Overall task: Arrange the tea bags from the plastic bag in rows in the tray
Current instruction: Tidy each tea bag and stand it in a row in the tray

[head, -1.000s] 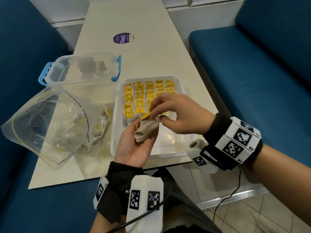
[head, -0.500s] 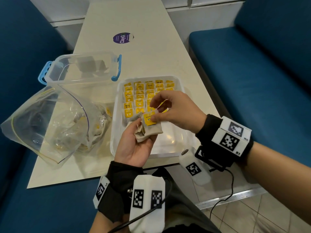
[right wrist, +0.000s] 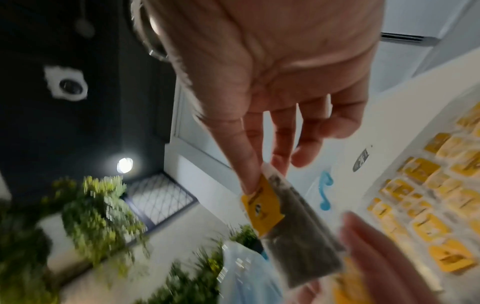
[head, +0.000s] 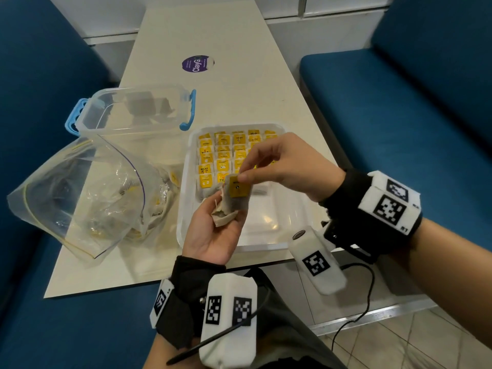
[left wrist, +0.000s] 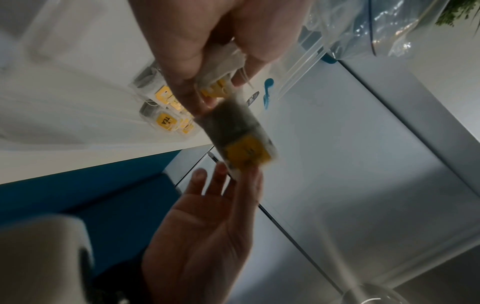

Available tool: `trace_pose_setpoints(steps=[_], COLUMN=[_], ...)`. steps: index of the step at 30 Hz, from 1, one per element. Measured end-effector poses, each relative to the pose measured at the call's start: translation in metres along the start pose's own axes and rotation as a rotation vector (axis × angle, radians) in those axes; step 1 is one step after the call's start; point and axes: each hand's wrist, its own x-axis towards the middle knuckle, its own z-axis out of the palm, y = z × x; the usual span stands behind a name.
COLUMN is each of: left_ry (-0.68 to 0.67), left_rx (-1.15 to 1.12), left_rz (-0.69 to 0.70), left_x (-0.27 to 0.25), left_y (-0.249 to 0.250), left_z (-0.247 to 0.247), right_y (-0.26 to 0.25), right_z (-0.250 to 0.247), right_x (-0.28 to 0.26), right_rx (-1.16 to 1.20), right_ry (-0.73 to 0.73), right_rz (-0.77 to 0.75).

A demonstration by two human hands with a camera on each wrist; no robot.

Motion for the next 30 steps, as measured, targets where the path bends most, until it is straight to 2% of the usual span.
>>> trace_pose_setpoints(steps=[7,9,12,14,18,21,26,30], left_ry=[0.001,0.019,0.034,0.036,0.036,0.052,0.068,0.075], left_rx=[-0.125,-0.131,-0.109,-0.079,-0.075,-0.073,-0.061,-0.064], left_rz=[-0.052,-0.048,-0.058,-0.046,-0.025,-0.017,-0.02,-0.021], left_x=[-0.003,-0.004,-0.006,-0.007,-0.008,-0.008,-0.009,-0.009], left_y=[0.0,0.001,0.002,0.003,0.004,0.004,0.006,0.006], left_z=[0.001,0.0,-0.001,-0.002,-0.003,-0.005,-0.007,-0.008], right_y=[-0.013,-0.011,-0.006,0.0,0.011,0.024,0.053,0.066], right_z=[-0.015,-0.019,-0.024,-0.027,-0.031,-0.034,-0.039,-0.04], right_x=[0.005,0.008,0.01,0.012,0.013,0.016,0.029,0.041], right_rx=[0.004,-0.045,-0.014,-0.103,-0.063,-0.106,-0.277,-0.701], right_ry=[0.039,0.08,0.055,0.1,0.014,0.017,0.046,0.015], right_rz=[-0.042,-0.052,-0.024,-0.024,0.044,0.078,0.214,0.255])
